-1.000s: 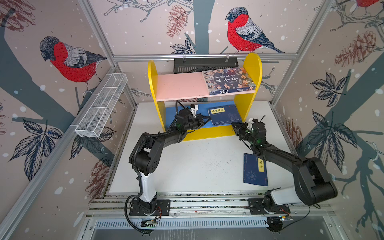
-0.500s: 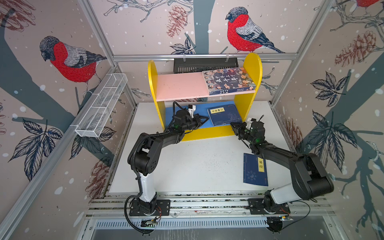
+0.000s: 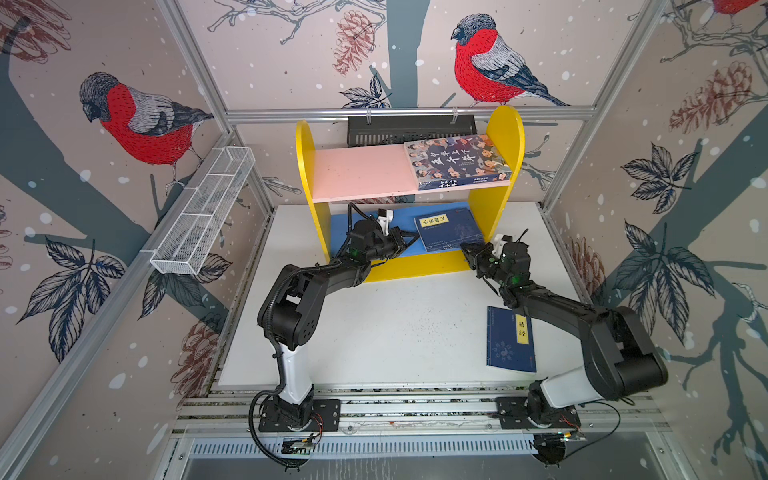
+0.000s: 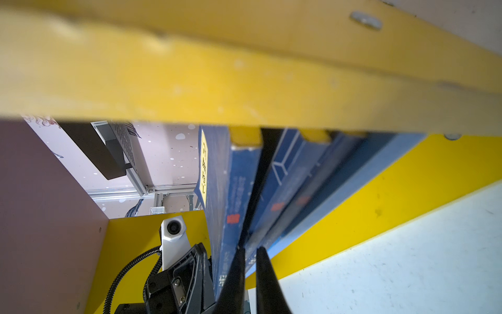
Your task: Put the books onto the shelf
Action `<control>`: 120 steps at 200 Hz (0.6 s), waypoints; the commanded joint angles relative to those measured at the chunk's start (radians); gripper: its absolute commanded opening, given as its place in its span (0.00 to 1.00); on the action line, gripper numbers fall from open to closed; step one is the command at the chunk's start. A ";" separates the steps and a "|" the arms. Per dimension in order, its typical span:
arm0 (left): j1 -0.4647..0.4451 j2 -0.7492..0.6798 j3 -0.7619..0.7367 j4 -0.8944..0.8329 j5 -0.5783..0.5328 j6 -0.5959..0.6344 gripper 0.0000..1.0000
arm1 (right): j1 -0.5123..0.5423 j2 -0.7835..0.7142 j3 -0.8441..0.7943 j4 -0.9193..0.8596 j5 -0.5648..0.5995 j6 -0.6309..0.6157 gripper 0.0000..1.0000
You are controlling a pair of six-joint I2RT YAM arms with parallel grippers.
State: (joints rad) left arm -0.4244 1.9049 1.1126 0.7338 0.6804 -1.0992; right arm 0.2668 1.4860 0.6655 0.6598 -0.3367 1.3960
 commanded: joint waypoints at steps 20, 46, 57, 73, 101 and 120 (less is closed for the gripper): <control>0.010 -0.013 -0.016 -0.010 -0.030 0.026 0.00 | -0.001 -0.005 -0.007 0.041 -0.008 0.012 0.13; 0.009 0.007 0.020 -0.035 -0.012 0.036 0.00 | 0.000 -0.004 -0.006 0.041 -0.008 0.014 0.13; 0.007 0.014 0.030 -0.033 -0.009 0.035 0.00 | -0.001 -0.006 -0.006 0.040 -0.008 0.014 0.13; 0.004 0.030 0.049 -0.048 -0.001 0.035 0.00 | -0.001 -0.009 -0.006 0.037 -0.008 0.014 0.13; 0.003 0.037 0.043 -0.053 -0.007 0.036 0.00 | -0.001 -0.017 -0.006 0.033 -0.007 0.012 0.13; 0.002 0.033 0.032 -0.055 -0.012 0.039 0.00 | -0.003 -0.022 -0.004 0.028 -0.008 0.010 0.13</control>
State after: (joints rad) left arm -0.4202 1.9316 1.1572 0.7170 0.6807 -1.0901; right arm 0.2657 1.4746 0.6590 0.6666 -0.3367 1.4109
